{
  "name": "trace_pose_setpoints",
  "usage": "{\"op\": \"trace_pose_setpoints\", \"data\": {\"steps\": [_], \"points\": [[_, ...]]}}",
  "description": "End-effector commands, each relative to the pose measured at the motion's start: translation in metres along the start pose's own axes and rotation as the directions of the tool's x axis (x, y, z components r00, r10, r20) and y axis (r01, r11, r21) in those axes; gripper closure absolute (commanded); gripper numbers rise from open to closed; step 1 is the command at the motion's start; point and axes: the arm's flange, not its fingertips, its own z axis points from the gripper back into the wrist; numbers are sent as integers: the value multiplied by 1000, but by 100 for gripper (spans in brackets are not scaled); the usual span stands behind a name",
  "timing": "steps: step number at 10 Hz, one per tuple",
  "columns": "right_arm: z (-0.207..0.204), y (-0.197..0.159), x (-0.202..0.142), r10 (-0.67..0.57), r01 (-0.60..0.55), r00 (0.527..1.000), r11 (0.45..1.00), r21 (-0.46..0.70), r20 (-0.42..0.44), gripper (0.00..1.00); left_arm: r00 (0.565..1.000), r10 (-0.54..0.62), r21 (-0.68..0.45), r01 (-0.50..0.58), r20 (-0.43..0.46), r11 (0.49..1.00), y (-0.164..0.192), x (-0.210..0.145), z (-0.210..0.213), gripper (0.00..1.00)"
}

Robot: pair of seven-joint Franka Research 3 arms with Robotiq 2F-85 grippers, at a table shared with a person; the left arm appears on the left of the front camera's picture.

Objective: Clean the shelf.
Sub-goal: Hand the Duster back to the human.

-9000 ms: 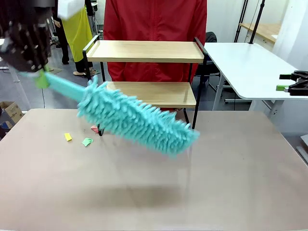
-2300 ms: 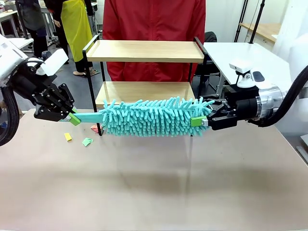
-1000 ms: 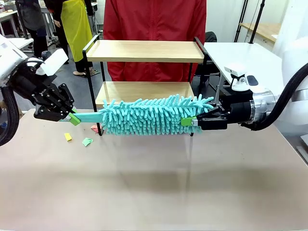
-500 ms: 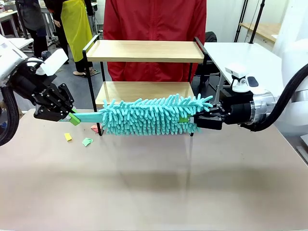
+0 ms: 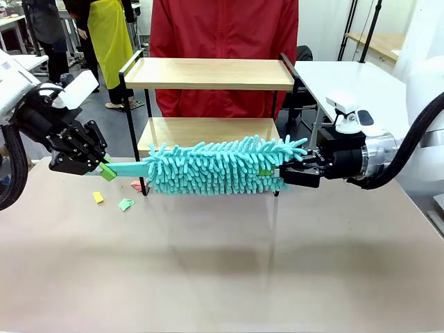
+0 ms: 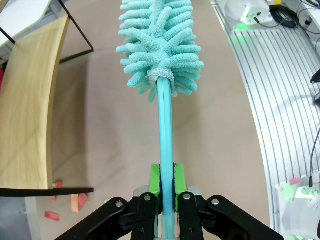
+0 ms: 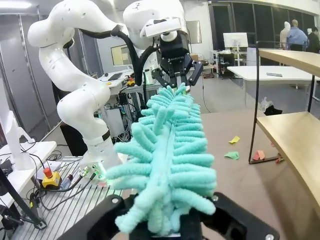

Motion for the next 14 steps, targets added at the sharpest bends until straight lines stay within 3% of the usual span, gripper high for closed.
{"op": "trace_pose_setpoints", "data": {"steps": [1,2,3,4,6,7,9,12,14], "points": [[9,24,-13,27,-26,999,999,-24,37,100,1000,-7,1,7,18,1000,-1,1,1,87],[0,0,0,0,0,1000,1000,0,0,100,1000,0,0,0,0,1000,0,0,0,30],[0,0,0,0,0,1000,1000,0,0,100,1000,0,2,0,9,1000,1,8,0,30],[0,0,0,0,0,1000,1000,0,0,100,1000,13,18,-14,26,1000,1,12,3,0],[0,0,0,0,0,1000,1000,0,0,100,990,16,71,-26,140,997,-2,12,21,0],[0,0,0,0,0,1000,1000,0,0,100,978,7,99,-28,209,995,-4,7,35,6],[0,0,0,0,0,1000,1000,0,0,100,949,-12,126,-29,314,992,-13,-5,62,0],[0,0,0,0,0,1000,1000,0,0,100,887,-38,236,-81,459,968,-40,-52,111,0],[0,0,0,0,0,1000,1000,0,0,100,867,-44,272,-107,497,956,-59,-82,130,0]]}}
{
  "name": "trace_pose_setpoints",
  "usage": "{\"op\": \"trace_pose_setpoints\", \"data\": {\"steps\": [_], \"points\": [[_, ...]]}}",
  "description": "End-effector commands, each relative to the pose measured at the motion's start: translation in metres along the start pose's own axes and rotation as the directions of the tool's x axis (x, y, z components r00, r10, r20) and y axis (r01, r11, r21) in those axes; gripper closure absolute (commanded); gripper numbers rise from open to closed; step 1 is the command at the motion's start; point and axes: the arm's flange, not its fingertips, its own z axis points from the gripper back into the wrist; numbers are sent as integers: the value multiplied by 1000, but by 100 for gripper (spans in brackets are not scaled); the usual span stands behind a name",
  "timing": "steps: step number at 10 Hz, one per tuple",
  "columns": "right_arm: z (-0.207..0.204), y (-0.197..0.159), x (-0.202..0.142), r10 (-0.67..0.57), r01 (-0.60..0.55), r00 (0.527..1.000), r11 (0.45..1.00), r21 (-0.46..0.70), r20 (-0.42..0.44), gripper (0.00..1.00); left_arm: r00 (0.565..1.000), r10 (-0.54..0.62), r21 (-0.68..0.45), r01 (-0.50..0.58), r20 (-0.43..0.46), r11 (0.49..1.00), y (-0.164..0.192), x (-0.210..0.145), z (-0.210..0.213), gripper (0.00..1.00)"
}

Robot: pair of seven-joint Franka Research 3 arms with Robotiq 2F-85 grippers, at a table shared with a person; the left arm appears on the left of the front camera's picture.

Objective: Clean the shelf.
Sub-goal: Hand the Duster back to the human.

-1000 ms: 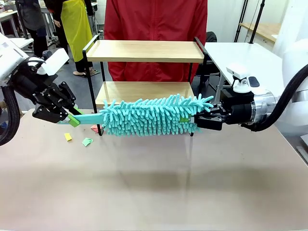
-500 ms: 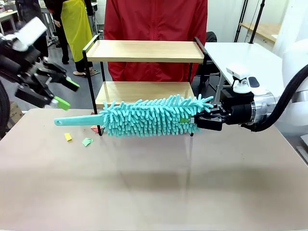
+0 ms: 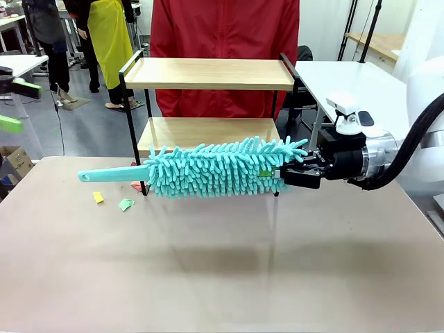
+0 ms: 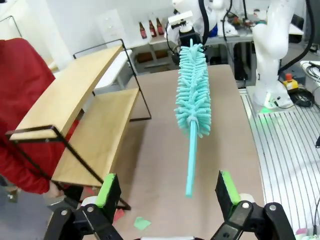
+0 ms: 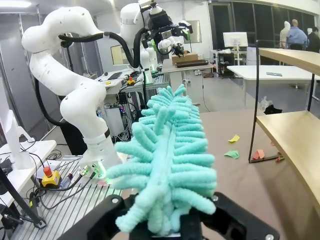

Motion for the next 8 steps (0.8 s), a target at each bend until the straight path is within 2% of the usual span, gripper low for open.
{"op": "trace_pose_setpoints", "data": {"steps": [1,2,3,4,5,8], "points": [[-1,0,2,0,0,1000,1000,0,3,100,998,-18,23,17,66,1000,-10,-17,9,0],[-1,0,2,0,0,1000,1000,0,3,100,997,-6,27,4,82,1000,-12,-21,14,0],[-1,0,2,0,0,1000,1000,0,3,100,1000,3,16,-4,18,1000,-6,-11,15,0],[-1,0,2,0,0,1000,1000,0,3,100,1000,3,16,-4,18,1000,-6,-11,15,0],[0,0,0,0,0,1000,1000,0,0,84,1000,3,16,-4,18,1000,-6,-11,15,0],[42,7,44,50,-38,977,997,-63,208,84,1000,3,16,-4,18,1000,-6,-11,15,0]]}}
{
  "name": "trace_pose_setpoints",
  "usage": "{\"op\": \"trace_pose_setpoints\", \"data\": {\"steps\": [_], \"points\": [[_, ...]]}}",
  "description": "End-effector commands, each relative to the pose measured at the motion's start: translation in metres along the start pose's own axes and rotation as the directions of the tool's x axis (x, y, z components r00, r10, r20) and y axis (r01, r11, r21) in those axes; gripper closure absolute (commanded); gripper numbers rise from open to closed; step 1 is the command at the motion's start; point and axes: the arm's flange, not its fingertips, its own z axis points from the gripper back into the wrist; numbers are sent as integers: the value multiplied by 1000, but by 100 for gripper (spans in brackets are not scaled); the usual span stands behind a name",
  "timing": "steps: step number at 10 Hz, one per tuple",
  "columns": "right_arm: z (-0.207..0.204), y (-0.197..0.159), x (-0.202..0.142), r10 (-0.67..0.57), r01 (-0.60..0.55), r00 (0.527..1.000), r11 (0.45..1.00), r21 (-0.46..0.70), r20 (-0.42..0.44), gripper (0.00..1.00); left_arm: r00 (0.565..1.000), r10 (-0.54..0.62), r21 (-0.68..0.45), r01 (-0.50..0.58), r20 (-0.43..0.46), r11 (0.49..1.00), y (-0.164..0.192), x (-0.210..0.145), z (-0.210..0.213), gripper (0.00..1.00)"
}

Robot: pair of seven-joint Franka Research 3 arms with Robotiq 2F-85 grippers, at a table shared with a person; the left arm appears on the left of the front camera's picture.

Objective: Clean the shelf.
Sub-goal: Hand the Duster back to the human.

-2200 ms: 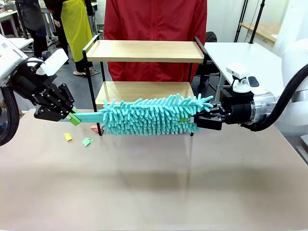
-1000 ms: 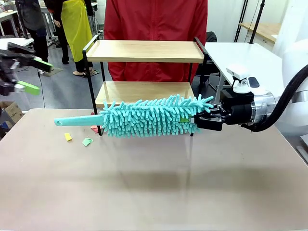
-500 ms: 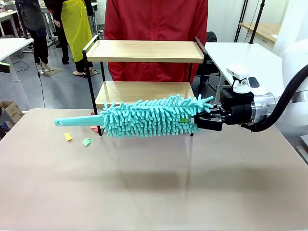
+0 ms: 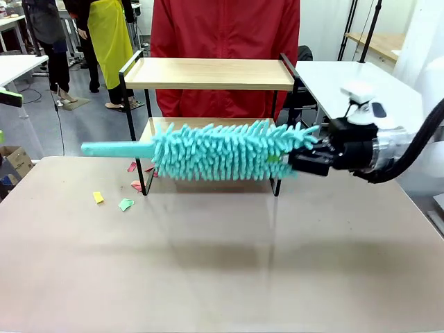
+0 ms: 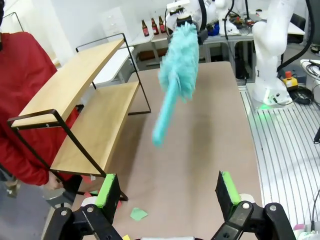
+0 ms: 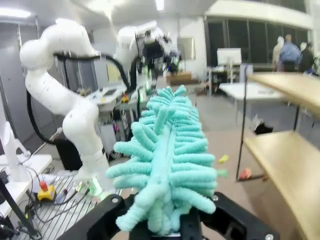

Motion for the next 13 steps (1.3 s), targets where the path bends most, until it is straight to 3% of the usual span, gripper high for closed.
{"op": "trace_pose_setpoints", "data": {"steps": [1,3,5,6,7,9,11,13], "points": [[27,8,33,10,-7,988,1000,-21,156,84,999,-8,12,8,32,1000,2,1,1,0],[51,19,60,23,-11,955,999,-45,295,84,999,-8,12,8,32,1000,2,1,1,0],[74,31,84,103,-23,903,981,-192,417,84,999,-8,12,8,32,1000,2,1,1,0],[90,37,93,165,-14,879,947,-321,448,84,999,-8,12,8,32,1000,2,1,1,0],[104,41,95,222,5,878,882,-470,425,84,999,-8,12,8,32,1000,2,1,1,0],[134,47,93,258,78,872,765,-639,416,84,999,-8,12,8,32,1000,2,1,1,0],[165,47,82,291,101,907,551,-828,304,84,999,-8,12,8,32,1000,2,1,1,0],[182,45,65,222,115,948,436,-893,230,84,999,-8,12,8,32,1000,2,1,1,0]]}}
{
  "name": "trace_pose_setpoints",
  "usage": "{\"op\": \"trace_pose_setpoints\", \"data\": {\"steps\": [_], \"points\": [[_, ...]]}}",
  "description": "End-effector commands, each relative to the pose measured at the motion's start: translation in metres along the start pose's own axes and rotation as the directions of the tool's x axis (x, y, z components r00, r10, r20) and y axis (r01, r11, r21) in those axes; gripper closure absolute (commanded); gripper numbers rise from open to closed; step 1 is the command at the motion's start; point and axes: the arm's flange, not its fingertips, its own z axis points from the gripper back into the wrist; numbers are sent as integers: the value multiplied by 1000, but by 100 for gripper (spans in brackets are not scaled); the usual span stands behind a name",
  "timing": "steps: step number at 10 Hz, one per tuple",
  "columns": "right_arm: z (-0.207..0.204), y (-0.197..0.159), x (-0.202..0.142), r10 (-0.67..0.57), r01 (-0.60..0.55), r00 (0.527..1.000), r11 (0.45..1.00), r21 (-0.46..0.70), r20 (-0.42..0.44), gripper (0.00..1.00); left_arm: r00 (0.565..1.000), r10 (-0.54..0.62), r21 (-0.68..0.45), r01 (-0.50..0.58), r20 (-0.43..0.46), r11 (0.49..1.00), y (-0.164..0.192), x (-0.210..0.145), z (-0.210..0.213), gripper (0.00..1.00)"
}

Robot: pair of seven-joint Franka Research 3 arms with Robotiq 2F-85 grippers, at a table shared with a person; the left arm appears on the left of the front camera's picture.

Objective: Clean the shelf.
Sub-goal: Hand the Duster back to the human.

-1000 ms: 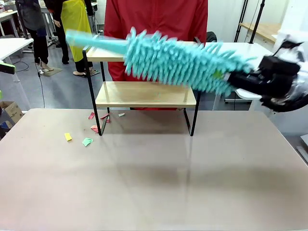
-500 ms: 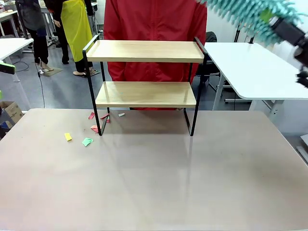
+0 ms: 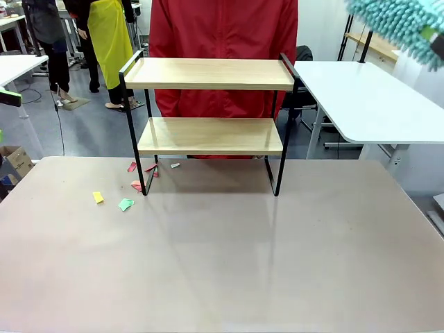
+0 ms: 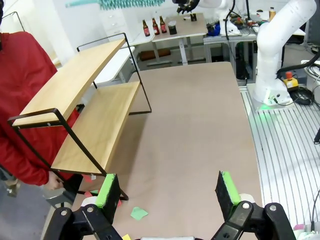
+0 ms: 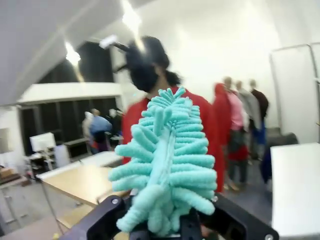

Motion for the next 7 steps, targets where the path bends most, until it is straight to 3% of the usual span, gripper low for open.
{"op": "trace_pose_setpoints", "data": {"steps": [1,4,7], "points": [[42,30,-39,51,-59,997,991,-124,-63,84,999,-12,8,12,31,1000,1,2,0,0],[64,16,-62,77,-118,978,970,-213,-194,84,999,-12,8,12,31,1000,1,2,0,0],[82,13,-93,10,-77,959,971,-228,-283,84,999,-12,8,12,31,1000,1,2,0,0]]}}
